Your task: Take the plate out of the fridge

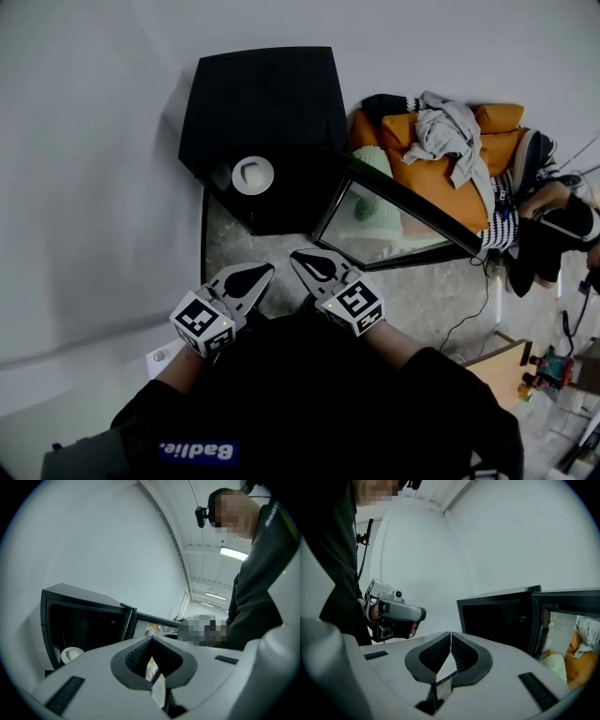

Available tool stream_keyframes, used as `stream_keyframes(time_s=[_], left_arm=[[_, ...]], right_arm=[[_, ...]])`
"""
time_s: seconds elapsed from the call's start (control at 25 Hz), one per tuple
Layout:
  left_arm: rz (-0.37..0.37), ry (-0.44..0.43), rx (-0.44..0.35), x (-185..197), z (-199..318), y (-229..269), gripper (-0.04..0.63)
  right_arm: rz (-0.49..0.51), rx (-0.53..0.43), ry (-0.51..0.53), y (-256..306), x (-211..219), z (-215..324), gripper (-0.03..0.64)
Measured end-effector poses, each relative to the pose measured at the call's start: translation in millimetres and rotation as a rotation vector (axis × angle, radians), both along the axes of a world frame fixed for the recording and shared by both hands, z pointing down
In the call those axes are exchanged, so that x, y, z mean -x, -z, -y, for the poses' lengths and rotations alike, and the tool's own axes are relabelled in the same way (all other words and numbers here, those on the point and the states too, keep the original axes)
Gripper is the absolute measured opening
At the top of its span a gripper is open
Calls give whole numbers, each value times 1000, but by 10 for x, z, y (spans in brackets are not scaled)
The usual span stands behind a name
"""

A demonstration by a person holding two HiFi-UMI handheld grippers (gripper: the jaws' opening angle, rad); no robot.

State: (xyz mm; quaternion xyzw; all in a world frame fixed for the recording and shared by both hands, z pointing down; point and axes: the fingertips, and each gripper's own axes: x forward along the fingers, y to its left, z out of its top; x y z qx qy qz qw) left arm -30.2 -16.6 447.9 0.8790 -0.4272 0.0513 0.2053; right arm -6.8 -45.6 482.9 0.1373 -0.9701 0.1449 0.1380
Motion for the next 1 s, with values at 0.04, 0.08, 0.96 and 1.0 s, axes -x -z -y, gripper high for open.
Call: stream_keyframes(time_s=[0.04,0.08,0.96,1.0], left_arm=[[3,-5,-4,28,18,7,-3],[7,-11,-10,56,37,24,-3],[43,-57,-13,632,-7,143,-3],[42,-54,-12,644,-1,146,-3]], right_arm=[[-2,-3,-6,2,23,23,9],[-3,-6,-13,8,49,45,9],[-32,115,-111,-288,526,225,58],[-35,119,-112,-312,537,237,61]])
